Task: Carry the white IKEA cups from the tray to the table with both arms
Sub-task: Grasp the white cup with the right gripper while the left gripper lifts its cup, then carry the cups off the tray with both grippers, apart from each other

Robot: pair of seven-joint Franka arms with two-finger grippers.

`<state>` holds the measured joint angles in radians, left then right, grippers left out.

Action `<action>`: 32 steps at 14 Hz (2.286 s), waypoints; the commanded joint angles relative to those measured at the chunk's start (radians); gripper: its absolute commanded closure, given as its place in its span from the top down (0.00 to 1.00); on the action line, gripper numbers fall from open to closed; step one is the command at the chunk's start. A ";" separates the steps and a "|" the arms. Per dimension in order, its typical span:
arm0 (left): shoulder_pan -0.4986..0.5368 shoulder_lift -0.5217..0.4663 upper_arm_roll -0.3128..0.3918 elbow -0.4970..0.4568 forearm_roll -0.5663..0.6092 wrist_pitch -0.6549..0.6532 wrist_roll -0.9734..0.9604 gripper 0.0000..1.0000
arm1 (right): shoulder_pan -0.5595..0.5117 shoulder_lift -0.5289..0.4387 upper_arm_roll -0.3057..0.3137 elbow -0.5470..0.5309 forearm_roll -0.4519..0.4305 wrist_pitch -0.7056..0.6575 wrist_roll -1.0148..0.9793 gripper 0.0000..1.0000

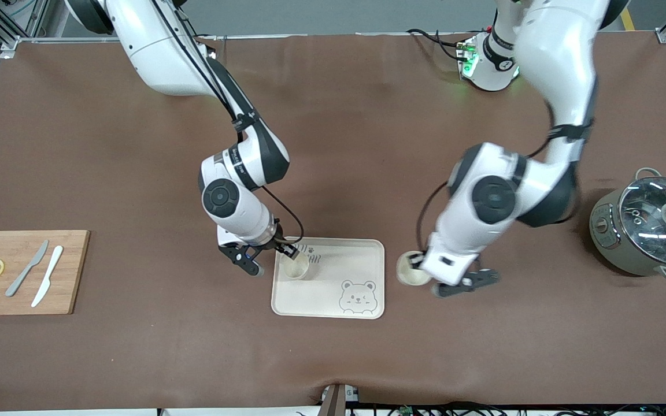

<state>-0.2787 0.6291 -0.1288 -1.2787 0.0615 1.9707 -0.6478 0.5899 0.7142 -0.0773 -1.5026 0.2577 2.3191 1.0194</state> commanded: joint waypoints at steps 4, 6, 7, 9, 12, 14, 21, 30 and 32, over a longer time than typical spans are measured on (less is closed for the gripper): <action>0.154 -0.068 -0.006 -0.039 -0.009 -0.165 0.212 0.00 | 0.007 0.037 -0.009 0.038 0.017 -0.003 0.018 0.24; 0.203 -0.078 -0.008 -0.080 -0.005 -0.179 0.241 0.00 | 0.007 0.036 -0.009 0.039 0.015 -0.003 0.016 0.24; 0.211 -0.078 -0.006 -0.093 0.000 -0.179 0.243 0.00 | 0.002 0.034 -0.009 0.045 0.014 -0.009 0.013 0.27; 0.222 -0.074 -0.002 -0.128 0.027 -0.168 0.241 0.00 | -0.008 0.033 -0.009 0.074 0.017 -0.018 0.013 0.31; 0.286 -0.083 -0.026 -0.233 0.017 -0.069 0.240 0.00 | -0.018 0.034 -0.009 0.087 0.018 -0.033 0.013 0.31; 0.300 -0.098 -0.029 -0.310 0.018 0.029 0.238 0.00 | -0.016 0.036 -0.009 0.087 0.018 -0.032 0.014 0.31; 0.320 -0.092 -0.029 -0.444 0.018 0.266 0.241 0.00 | -0.001 0.079 -0.010 0.104 0.008 -0.032 0.010 0.00; 0.332 -0.150 -0.029 -0.455 0.017 0.231 0.243 1.00 | -0.122 -0.117 -0.016 0.061 -0.025 -0.412 -0.218 0.00; 0.332 -0.202 -0.029 -0.453 0.018 0.183 0.243 1.00 | -0.168 -0.185 -0.016 -0.036 -0.046 -0.399 -0.325 0.00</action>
<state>0.0363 0.5192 -0.1423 -1.6877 0.0641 2.1961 -0.4109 0.4636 0.6404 -0.1097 -1.3796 0.2401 1.8958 0.7863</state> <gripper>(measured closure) 0.291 0.969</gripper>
